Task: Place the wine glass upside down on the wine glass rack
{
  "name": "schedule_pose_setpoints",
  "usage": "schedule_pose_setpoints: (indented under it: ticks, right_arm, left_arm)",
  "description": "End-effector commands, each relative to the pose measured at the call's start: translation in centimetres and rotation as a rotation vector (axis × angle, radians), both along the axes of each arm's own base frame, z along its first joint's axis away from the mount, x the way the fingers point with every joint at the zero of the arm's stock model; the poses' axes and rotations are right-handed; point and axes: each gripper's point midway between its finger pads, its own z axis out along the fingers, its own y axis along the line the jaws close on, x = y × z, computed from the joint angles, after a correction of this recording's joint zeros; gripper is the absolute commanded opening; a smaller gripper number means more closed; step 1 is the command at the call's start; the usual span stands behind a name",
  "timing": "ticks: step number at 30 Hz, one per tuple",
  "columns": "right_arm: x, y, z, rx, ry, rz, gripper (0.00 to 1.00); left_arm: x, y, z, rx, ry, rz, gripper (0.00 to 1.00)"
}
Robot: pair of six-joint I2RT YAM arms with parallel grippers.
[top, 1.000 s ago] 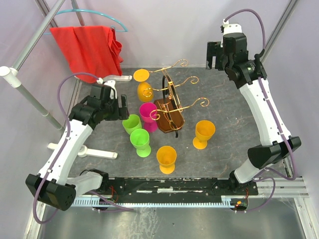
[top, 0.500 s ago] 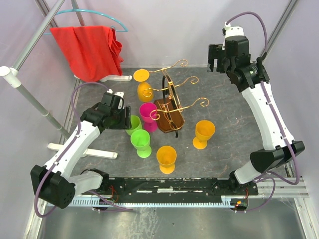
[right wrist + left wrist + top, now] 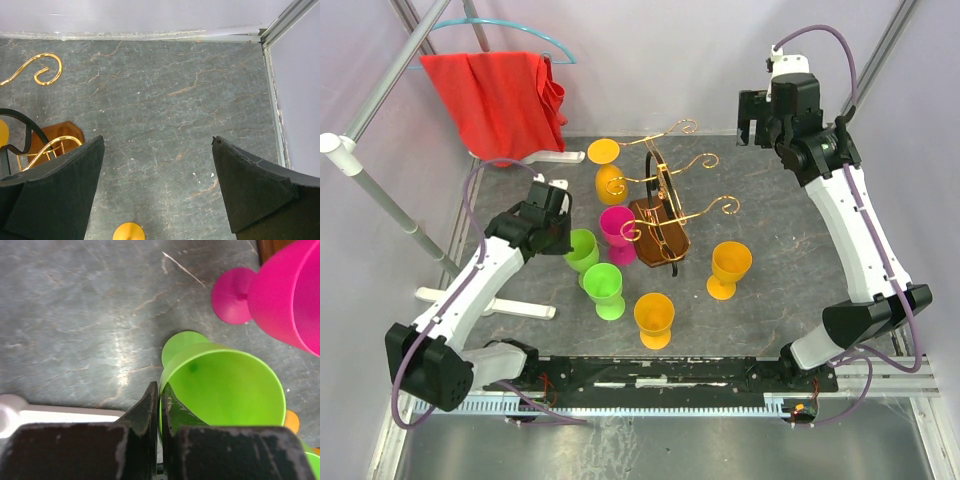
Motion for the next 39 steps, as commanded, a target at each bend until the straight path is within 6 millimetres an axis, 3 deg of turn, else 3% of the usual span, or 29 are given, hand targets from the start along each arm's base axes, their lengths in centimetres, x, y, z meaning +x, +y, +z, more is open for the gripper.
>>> schedule_pose_setpoints:
  ticks: [1, 6, 11, 15, 19, 27, 32, 39]
  right_arm:
    - [-0.3, -0.4, 2.2, 0.012, -0.076, -0.007, 0.96]
    - [-0.3, 0.2, 2.2, 0.031, -0.079, 0.022, 0.96]
    - [-0.1, 1.9, 2.9, 0.108, -0.112, 0.086, 0.97]
    - [-0.2, 4.0, 5.4, 0.211, -0.176, 0.171, 0.98]
    - [-0.7, 6.5, 8.5, 0.342, -0.224, 0.270, 0.99]
    - [-2.7, 14.1, 13.2, 0.863, -0.186, 0.534, 0.96]
    - [-3.4, 17.1, 16.4, 1.145, -0.113, 0.652, 0.91]
    - [-1.9, 18.4, 16.5, 1.326, -0.085, 0.678, 0.90]
  left_arm:
    - [2.4, 3.2, 6.3, 0.140, -0.188, 0.101, 0.03]
    - [3.7, 5.5, 14.2, 0.198, -0.409, 0.175, 0.03]
    - [5.1, 6.2, 23.2, 0.197, -0.681, 0.178, 0.03]
    - [5.7, 6.8, 30.2, 0.284, -0.888, 0.121, 0.03]
    - [6.7, 5.5, 34.5, 0.285, -1.098, 0.047, 0.03]
    - [7.8, 0.4, 40.2, 0.122, -1.558, -0.100, 0.03]
    - [8.5, -2.9, 40.5, 0.011, -1.748, -0.165, 0.03]
    - [9.5, -6.8, 39.4, -0.093, -1.828, -0.189, 0.03]
